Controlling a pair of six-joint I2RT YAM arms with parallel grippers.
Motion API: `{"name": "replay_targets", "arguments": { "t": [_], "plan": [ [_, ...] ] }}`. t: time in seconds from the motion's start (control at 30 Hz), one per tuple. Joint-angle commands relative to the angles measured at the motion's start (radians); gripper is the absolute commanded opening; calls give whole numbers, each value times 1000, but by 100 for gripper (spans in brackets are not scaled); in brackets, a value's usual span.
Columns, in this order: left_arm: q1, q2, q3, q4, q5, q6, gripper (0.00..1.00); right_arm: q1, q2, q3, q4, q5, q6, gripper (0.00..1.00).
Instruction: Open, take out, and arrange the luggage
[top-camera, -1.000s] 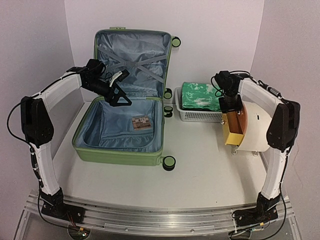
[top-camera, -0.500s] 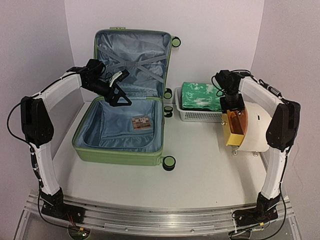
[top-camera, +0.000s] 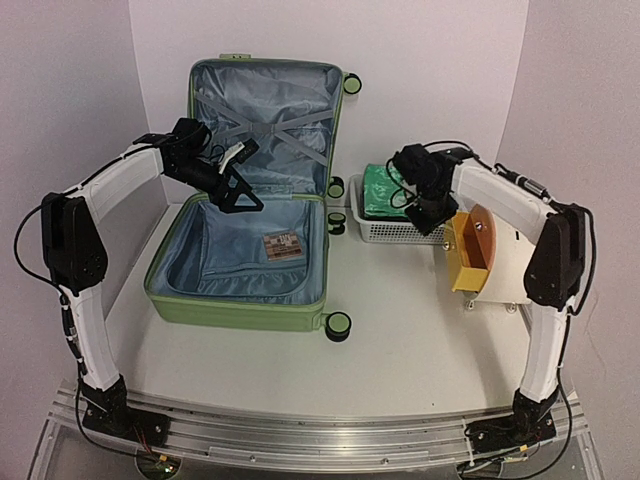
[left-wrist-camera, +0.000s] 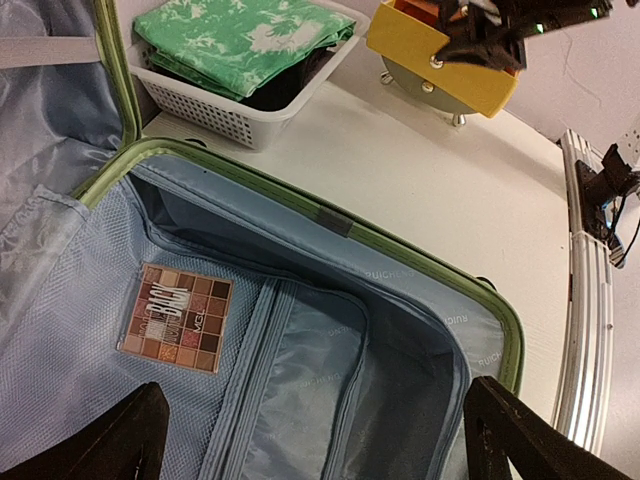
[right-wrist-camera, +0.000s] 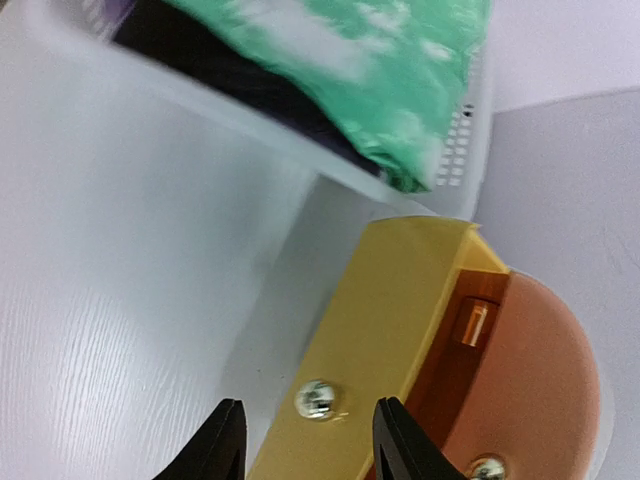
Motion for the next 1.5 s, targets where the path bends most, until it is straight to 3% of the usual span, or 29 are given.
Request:
{"name": "replay_targets", "arguments": {
  "t": [0.0,0.27,0.5,0.83,1.1,1.3,1.47],
  "plan": [
    [3,-22,7,13,12,13,100,33,-19,-122,-8,90,-159,46],
    [3,-23,-1,5,38,17,100,34,8,-306,88,339,-393,47],
    [4,-30,-4,-1,48,18,100,17,-40,-436,183,430,-510,38],
    [5,-25,3,-1,49,24,100,-40,-149,-634,200,494,-540,34],
    [5,-23,8,-4,51,29,100,-104,-159,-667,221,494,-535,34],
    [4,-26,3,-14,43,36,100,-33,-93,-541,231,437,-523,40],
    [4,-32,0,-20,35,37,100,11,-22,-540,275,435,-561,54]
  ]
}}
